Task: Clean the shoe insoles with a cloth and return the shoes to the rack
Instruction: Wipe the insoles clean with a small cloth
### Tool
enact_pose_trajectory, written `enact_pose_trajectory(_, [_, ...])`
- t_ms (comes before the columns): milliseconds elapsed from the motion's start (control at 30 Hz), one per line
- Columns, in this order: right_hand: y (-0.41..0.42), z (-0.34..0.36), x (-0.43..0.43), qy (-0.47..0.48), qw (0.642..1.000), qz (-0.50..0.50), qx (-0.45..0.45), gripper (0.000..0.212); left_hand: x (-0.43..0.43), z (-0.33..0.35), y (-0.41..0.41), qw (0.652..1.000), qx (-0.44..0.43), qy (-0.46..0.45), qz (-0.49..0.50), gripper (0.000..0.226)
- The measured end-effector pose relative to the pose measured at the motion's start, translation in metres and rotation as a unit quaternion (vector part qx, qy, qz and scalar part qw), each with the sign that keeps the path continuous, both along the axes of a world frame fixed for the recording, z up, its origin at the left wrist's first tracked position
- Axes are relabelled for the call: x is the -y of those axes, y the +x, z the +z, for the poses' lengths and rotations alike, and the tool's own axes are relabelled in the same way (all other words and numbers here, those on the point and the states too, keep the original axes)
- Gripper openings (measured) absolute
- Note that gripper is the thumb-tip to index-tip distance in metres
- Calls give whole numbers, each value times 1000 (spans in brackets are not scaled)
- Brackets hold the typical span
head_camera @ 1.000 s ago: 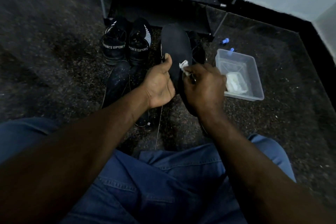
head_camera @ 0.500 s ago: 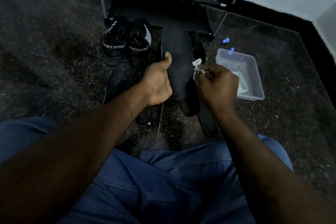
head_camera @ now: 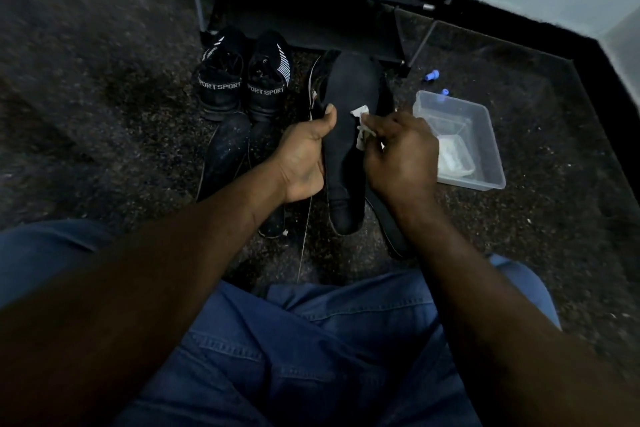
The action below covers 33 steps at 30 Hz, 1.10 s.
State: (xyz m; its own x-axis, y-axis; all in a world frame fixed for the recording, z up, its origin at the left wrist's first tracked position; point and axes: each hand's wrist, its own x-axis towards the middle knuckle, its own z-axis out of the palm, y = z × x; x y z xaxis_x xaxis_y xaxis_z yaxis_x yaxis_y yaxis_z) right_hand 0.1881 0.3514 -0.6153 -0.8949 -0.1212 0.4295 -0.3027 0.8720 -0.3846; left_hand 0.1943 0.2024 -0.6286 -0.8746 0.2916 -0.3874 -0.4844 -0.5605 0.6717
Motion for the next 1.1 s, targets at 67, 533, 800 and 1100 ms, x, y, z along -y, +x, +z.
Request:
enact_pose_trajectory(67, [3, -5, 4, -9, 1000, -2, 5, 47, -1, -1, 1, 1000, 3, 9, 5, 59])
enact_pose_trajectory(533, [29, 4, 8, -164, 985, 43, -16, 27, 8, 4, -6, 1000, 3, 10, 5, 60])
enact_pose_trajectory(800, [29, -4, 43, -15, 999, 48, 15, 42, 8, -8, -10, 999, 16, -8, 36, 53])
enact_pose_trajectory(1100, [40, -3, 16, -56, 998, 29, 17, 30, 7, -6, -9, 999, 21, 18, 35, 55])
